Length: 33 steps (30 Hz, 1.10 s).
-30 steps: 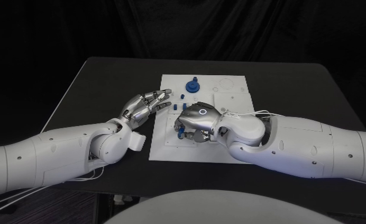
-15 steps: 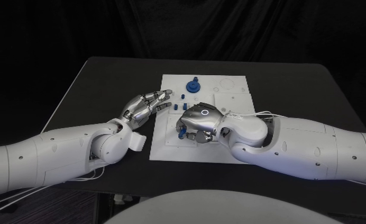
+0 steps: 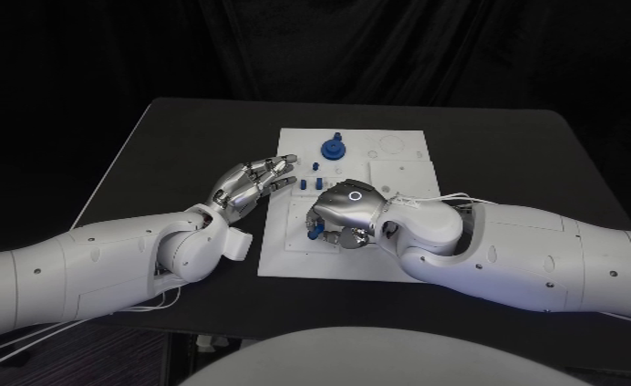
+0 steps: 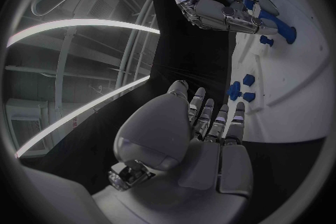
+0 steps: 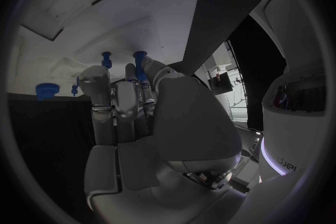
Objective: Assemble the parts on the task board
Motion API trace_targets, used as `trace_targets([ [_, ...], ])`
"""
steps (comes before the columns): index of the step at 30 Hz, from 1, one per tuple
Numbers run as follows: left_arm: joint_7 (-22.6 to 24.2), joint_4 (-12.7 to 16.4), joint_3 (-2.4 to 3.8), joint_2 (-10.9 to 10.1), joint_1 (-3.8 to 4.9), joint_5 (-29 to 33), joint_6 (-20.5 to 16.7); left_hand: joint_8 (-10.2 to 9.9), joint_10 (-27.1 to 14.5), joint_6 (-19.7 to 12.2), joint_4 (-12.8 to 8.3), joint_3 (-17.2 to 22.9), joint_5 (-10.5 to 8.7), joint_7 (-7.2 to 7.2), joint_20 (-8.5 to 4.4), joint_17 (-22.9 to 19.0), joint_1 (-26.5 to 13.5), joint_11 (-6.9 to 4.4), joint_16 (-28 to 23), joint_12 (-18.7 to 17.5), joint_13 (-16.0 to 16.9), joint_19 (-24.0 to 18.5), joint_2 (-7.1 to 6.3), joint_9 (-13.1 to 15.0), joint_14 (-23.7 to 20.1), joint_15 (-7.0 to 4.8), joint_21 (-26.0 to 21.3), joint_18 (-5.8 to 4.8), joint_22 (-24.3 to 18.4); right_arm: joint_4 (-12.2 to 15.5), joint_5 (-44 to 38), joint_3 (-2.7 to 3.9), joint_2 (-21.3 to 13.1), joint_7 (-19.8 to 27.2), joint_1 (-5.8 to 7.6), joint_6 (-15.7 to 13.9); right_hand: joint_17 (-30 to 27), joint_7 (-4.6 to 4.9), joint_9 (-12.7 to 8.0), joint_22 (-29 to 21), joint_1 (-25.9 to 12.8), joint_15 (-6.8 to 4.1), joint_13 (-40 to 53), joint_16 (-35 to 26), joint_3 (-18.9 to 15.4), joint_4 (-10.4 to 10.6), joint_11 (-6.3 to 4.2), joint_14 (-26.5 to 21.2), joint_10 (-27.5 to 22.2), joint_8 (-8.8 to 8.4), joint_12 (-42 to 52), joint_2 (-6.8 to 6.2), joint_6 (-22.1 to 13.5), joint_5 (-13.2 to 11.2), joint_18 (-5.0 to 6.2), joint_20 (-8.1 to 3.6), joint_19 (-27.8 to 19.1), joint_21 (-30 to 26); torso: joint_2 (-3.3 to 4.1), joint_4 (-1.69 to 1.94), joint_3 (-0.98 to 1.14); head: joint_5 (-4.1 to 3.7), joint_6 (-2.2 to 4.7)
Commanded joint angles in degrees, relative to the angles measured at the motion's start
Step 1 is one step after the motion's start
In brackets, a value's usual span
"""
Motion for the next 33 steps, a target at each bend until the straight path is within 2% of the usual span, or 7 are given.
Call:
trace_targets([
  [1, 4.9, 0.0, 0.05, 0.2, -0.09, 0.2, 0.8, 0.1, -0.2, -0.1, 0.2, 0.2, 0.15, 0.28, 0.10, 0.0, 0.1, 0.06, 0.3, -0.2, 0.0, -0.4, 0.48, 0.0, -0.2, 0.14, -0.2, 0.18, 0.0, 0.0, -0.5, -0.07, -0.2, -1.0, -0.12, 1.1, 0.0, -0.10, 0.1, 5.9, 0.4, -0.08, 0.1, -0.4, -0.1, -0.2, 0.12, -0.5, 0.2, 0.18, -0.2, -0.10, 0.3, 0.1, -0.66, 0.16, -0.4, -0.4, 0.01, 0.02, 0.00, 0.01, -0.01],
  [7, 4.9, 0.0, 0.05, 0.2, -0.13, 0.2, 0.8, 0.1, -0.3, -0.2, 0.2, 0.2, 0.13, 0.30, 0.12, 0.0, 0.0, 0.05, 0.4, -0.2, 0.0, -0.5, 0.56, 0.0, -0.3, 0.15, -0.2, 0.24, -0.1, -0.2, -0.5, -0.07, 0.1, -0.9, -0.14, 1.1, -0.2, -0.07, -0.2, 5.8, -0.4, 0.14, -0.1, -0.7, -0.3, 0.4, 0.36, -0.8, -0.5, -1.29, -1.1, -0.37, -2.1, -0.5, -0.64, 0.34, -0.7, -0.7, 0.01, 0.02, -0.01, -0.10, -0.01],
  [10, 4.9, -0.1, 0.05, 0.3, -0.15, 0.2, 0.8, 0.1, -0.3, -0.2, 0.2, 0.2, 0.13, 0.30, 0.12, 0.0, 0.0, 0.05, 0.4, -0.2, 0.0, -0.5, 0.56, 0.0, -0.3, 0.15, -0.2, 0.24, -0.1, -0.4, -0.5, -0.07, 0.4, -0.8, -0.18, 1.4, -0.8, -1.11, -1.8, 5.5, -1.7, 0.94, -0.6, -1.4, -0.3, 1.5, 1.38, -1.3, -3.5, -5.32, -3.0, -1.25, -8.8, -1.0, -0.52, 0.82, -1.4, -2.1, 0.00, 0.02, -0.01, -0.08, -0.01],
  [12, 4.9, -0.1, 0.05, 0.3, -0.16, 0.2, 0.8, 0.1, -0.3, -0.2, 0.2, 0.2, 0.13, 0.30, 0.12, 0.0, 0.0, 0.05, 0.4, -0.2, 0.0, -0.5, 0.56, 0.0, -0.3, 0.15, -0.2, 0.24, -0.1, -0.6, -0.5, -0.07, 0.6, -0.7, -0.22, 1.5, -1.5, -2.74, -3.6, 5.1, -2.6, 1.31, -1.3, -2.2, -0.6, 2.2, 2.39, -2.1, -7.9, -7.75, -5.3, -2.05, -14.2, -2.0, -0.30, 1.28, -2.1, -3.6, 0.00, 0.02, -0.01, -0.09, -0.01],
  [19, 4.8, -0.2, 0.05, 0.3, -0.20, 0.2, 0.9, 0.1, -0.3, -0.2, 0.2, 0.2, 0.13, 0.30, 0.12, 0.0, 0.0, 0.05, 0.4, -0.2, 0.0, -0.5, 0.56, 0.0, -0.3, 0.15, -0.2, 0.24, -0.1, -1.2, -0.5, -0.07, 1.2, -0.2, -0.42, 1.2, -2.5, -5.63, -10.7, 4.6, -4.7, 1.22, -0.9, -3.5, -4.9, 3.9, 3.25, -3.3, -15.5, -8.33, -7.1, -2.37, -29.9, -5.7, 0.16, 1.59, -3.2, -6.6, 0.02, 0.02, 0.00, -0.06, -0.01],
  [24, 4.8, -0.2, 0.05, 0.2, -0.23, 0.2, 0.9, 0.1, -0.3, -0.2, 0.2, 0.2, 0.13, 0.30, 0.12, 0.0, 0.0, 0.05, 0.4, -0.2, 0.0, -0.5, 0.56, 0.0, -0.3, 0.15, -0.2, 0.24, -0.1, -1.3, -0.5, -0.07, 1.2, -0.1, -0.49, 0.7, -2.8, -5.79, -11.1, 4.5, -5.3, 1.33, -0.6, -3.7, -5.7, 4.6, 3.31, -3.5, -15.9, -8.20, -6.8, -2.35, -30.1, -6.3, 0.23, 1.65, -3.3, -7.1, 0.01, 0.03, -0.01, -0.05, -0.01],
  [33, 4.8, 0.0, 0.05, 0.0, -0.29, 0.2, 0.8, 0.1, -0.3, -0.1, 0.2, 0.3, 0.11, 0.32, 0.13, 0.0, 0.0, 0.06, 0.4, -0.2, 0.0, -0.5, 0.62, 0.0, -0.3, 0.14, -0.2, 0.28, -0.1, 0.8, -0.4, -0.04, -1.4, -0.1, -0.34, -2.9, -2.6, -5.23, -10.6, 4.5, -4.7, 1.50, 0.1, -3.5, -6.4, 4.8, 3.39, -3.5, -15.8, -7.07, -5.8, -1.96, -25.4, -6.2, 0.24, 1.81, -3.2, -7.4, 0.01, 0.01, -0.01, -0.04, -0.01],
])
